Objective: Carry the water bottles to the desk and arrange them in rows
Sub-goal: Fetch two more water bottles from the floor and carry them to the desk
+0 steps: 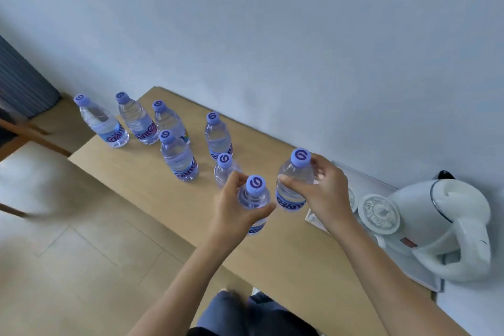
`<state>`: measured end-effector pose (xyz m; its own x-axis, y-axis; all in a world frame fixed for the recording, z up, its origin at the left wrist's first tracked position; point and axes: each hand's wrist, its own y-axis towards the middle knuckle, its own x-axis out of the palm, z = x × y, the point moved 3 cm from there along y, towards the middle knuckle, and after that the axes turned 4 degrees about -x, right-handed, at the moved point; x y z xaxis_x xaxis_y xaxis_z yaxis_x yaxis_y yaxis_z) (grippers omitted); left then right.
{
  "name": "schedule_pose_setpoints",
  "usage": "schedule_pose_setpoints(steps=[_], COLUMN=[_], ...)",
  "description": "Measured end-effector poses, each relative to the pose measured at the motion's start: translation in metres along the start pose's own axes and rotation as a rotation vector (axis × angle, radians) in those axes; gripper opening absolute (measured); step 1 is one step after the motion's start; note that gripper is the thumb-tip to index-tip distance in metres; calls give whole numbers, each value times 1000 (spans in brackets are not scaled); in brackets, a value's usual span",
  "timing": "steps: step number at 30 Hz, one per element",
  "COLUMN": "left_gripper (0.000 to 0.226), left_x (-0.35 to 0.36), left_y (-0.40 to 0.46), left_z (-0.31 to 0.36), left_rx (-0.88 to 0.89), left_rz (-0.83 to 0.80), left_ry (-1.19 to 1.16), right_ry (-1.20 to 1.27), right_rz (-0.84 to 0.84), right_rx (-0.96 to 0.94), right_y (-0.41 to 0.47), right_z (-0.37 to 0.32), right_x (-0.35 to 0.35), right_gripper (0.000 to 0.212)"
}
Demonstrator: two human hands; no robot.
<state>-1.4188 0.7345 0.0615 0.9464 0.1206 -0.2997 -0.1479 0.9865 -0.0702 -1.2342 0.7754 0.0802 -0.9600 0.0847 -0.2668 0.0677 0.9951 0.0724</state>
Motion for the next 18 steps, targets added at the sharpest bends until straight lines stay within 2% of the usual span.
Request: schedule_pose_setpoints(steps=[5,18], left_gripper=[50,53], left_x=[27,66], left_y=[33,101], left_z=[-17,-33], left_rx=[-36,-97], left_rz=[-41,-130], left_ry=[83,184], right_ry=[-29,-158], right_rz=[51,12], right_rx=[54,192], right_y=[38,100], right_z=[21,77], right_x=[-4,-3], right_gripper=[42,48])
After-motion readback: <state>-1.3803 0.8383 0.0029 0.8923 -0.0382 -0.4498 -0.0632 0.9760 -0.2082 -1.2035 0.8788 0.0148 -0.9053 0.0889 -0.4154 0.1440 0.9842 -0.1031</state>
